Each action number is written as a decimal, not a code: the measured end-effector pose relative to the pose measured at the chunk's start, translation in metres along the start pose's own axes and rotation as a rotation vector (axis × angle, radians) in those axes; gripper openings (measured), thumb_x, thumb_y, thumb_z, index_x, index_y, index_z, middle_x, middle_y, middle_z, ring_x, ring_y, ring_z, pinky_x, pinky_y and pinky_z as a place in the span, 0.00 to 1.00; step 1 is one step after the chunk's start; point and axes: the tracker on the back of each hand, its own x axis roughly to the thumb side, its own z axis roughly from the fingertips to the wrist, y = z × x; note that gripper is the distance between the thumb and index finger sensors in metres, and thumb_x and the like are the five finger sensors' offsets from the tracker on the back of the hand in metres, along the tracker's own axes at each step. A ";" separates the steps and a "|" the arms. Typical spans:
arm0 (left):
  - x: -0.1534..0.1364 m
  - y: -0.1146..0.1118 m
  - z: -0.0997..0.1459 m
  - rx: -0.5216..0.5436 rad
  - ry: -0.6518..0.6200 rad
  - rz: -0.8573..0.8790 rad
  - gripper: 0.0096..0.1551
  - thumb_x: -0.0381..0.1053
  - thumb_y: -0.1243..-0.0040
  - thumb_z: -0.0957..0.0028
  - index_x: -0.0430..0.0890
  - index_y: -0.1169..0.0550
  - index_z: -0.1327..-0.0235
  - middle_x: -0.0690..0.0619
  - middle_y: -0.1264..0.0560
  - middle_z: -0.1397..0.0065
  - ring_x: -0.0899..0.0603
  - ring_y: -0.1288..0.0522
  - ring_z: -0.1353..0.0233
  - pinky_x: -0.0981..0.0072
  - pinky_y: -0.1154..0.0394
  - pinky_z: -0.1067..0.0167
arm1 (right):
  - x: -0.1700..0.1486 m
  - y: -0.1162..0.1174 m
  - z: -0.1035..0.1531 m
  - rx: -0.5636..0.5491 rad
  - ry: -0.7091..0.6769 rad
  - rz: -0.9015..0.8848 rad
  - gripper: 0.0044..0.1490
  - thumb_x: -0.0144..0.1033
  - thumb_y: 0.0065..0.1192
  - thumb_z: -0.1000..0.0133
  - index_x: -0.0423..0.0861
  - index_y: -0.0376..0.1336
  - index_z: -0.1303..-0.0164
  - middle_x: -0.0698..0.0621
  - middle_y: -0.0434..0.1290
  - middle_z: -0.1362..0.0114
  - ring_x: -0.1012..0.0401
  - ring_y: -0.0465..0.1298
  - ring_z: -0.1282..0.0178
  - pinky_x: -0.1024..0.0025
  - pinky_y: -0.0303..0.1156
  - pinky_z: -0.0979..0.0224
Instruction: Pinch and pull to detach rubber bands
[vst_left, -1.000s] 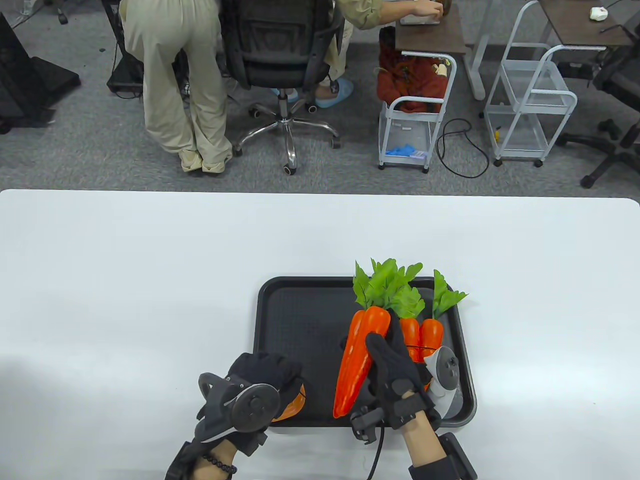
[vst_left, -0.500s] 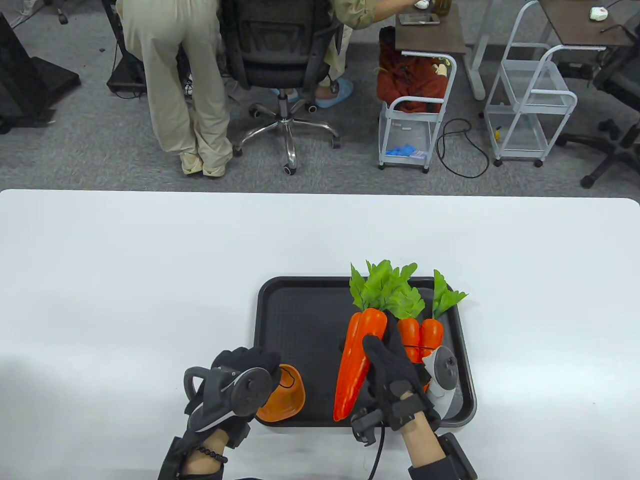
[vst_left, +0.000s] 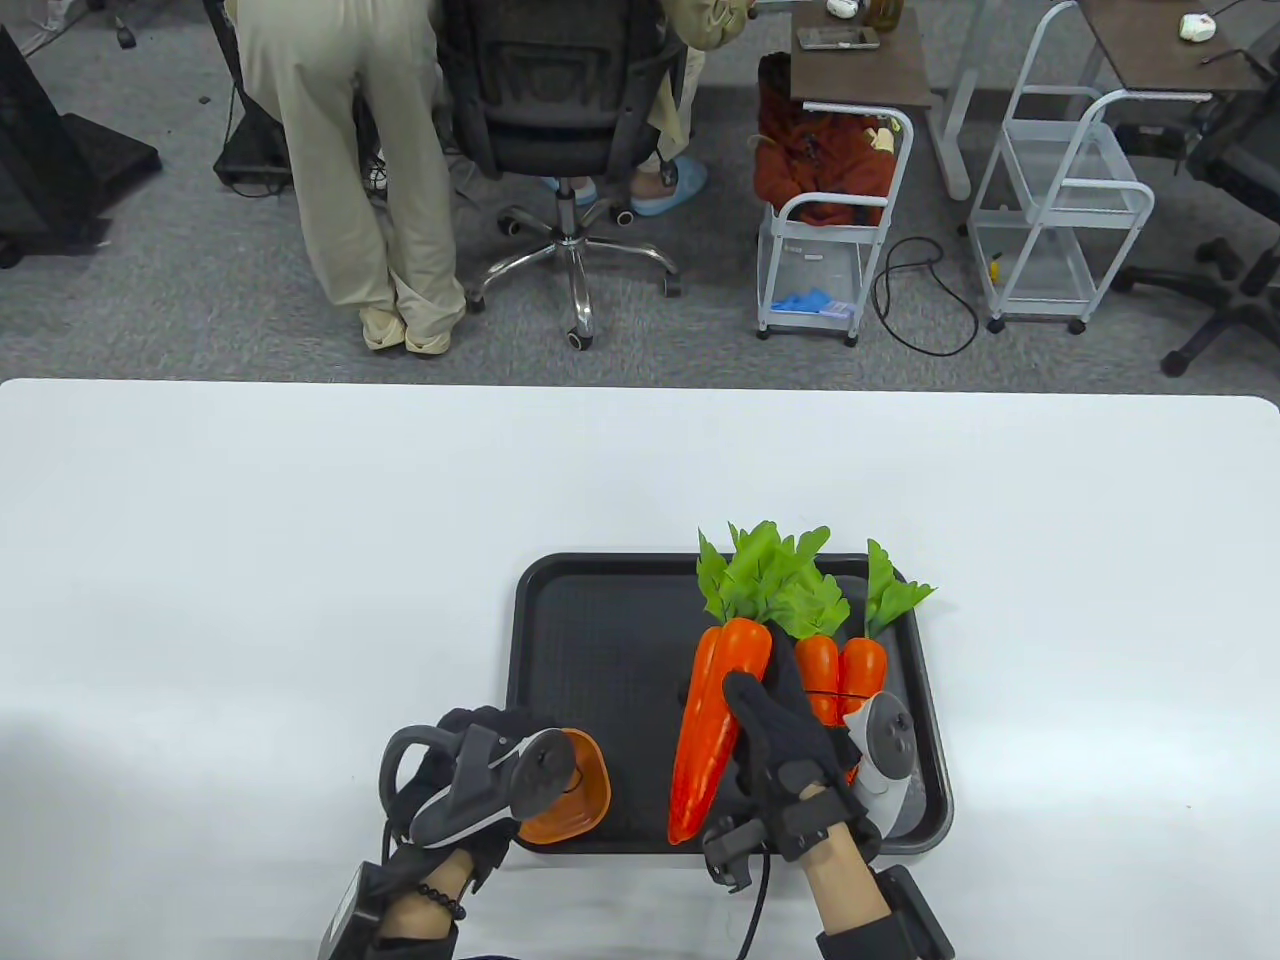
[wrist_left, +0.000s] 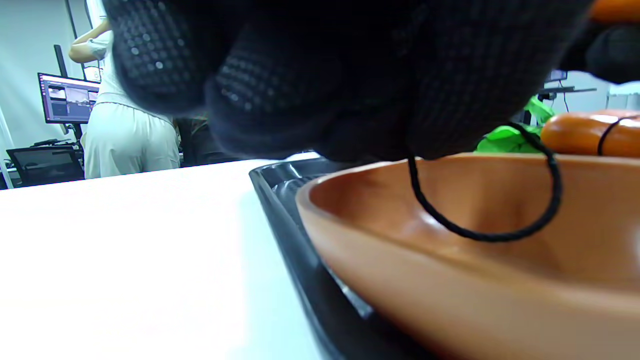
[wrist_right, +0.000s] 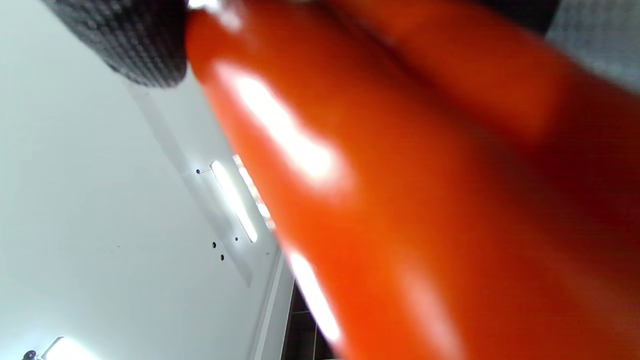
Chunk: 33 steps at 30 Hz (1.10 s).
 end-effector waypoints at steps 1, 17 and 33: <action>0.001 -0.001 -0.001 -0.008 0.000 -0.014 0.18 0.60 0.28 0.58 0.55 0.11 0.59 0.59 0.07 0.66 0.51 0.11 0.66 0.54 0.14 0.54 | 0.000 0.000 0.000 0.000 0.000 0.001 0.56 0.62 0.66 0.44 0.53 0.40 0.18 0.32 0.38 0.18 0.28 0.70 0.33 0.37 0.71 0.37; 0.013 -0.007 -0.005 -0.074 0.014 -0.128 0.17 0.61 0.24 0.61 0.57 0.09 0.62 0.60 0.07 0.68 0.52 0.10 0.67 0.55 0.13 0.55 | -0.001 0.000 0.000 0.000 0.004 0.010 0.56 0.62 0.66 0.44 0.53 0.40 0.18 0.32 0.38 0.18 0.28 0.70 0.33 0.37 0.71 0.37; -0.007 0.024 0.017 0.207 0.053 0.147 0.24 0.65 0.32 0.56 0.60 0.15 0.47 0.59 0.09 0.47 0.49 0.10 0.47 0.49 0.17 0.43 | 0.029 0.010 -0.012 -0.105 0.014 0.610 0.57 0.58 0.70 0.46 0.50 0.43 0.18 0.30 0.40 0.18 0.24 0.70 0.37 0.36 0.73 0.42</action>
